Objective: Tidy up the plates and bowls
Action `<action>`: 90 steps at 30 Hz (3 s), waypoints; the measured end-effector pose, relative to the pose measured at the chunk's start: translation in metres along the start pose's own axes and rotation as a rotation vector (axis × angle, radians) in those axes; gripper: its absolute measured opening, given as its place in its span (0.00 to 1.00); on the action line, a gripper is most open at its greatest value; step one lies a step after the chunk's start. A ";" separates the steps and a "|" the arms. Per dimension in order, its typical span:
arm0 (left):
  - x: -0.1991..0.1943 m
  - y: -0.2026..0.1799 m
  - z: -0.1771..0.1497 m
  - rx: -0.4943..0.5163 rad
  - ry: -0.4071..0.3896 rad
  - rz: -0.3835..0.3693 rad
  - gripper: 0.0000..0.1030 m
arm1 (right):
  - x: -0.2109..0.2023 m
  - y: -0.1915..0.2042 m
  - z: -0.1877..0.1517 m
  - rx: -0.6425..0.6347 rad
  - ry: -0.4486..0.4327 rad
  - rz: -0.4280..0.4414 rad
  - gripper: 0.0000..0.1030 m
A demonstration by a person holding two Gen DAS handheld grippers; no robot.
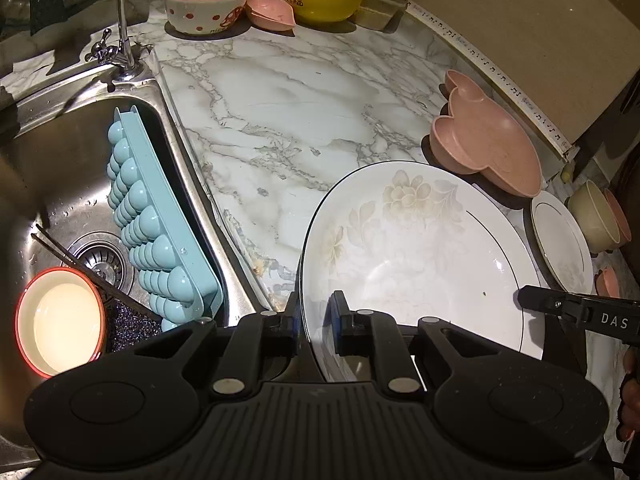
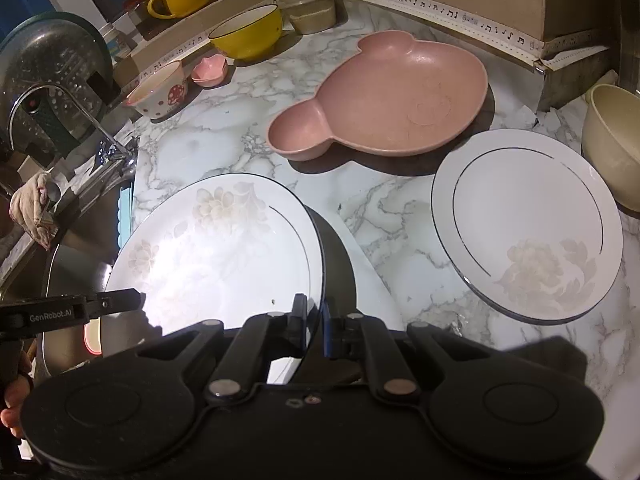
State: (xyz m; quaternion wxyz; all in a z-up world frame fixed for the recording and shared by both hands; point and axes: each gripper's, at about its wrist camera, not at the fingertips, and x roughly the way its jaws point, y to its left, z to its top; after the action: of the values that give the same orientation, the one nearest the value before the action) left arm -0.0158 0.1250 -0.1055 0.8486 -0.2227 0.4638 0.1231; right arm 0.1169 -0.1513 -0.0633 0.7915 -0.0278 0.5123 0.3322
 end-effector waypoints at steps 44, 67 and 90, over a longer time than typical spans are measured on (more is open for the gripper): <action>-0.072 -0.120 0.021 0.441 -0.302 -0.288 0.78 | -0.145 0.024 -0.056 0.026 -0.479 -0.370 1.00; -0.020 -0.220 0.009 0.516 -0.208 -0.296 0.78 | -0.152 -0.068 -0.055 0.207 -0.461 -0.423 0.99; 0.073 -0.231 0.035 0.309 0.014 -0.229 0.78 | -0.075 -0.160 0.005 0.203 -0.228 -0.241 0.72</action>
State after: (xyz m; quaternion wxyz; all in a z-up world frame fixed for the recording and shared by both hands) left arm 0.1458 -0.0586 -0.0897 0.8779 -0.1421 0.4547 -0.0484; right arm 0.1904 -0.3117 -0.0462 0.8771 0.0286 0.4433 0.1827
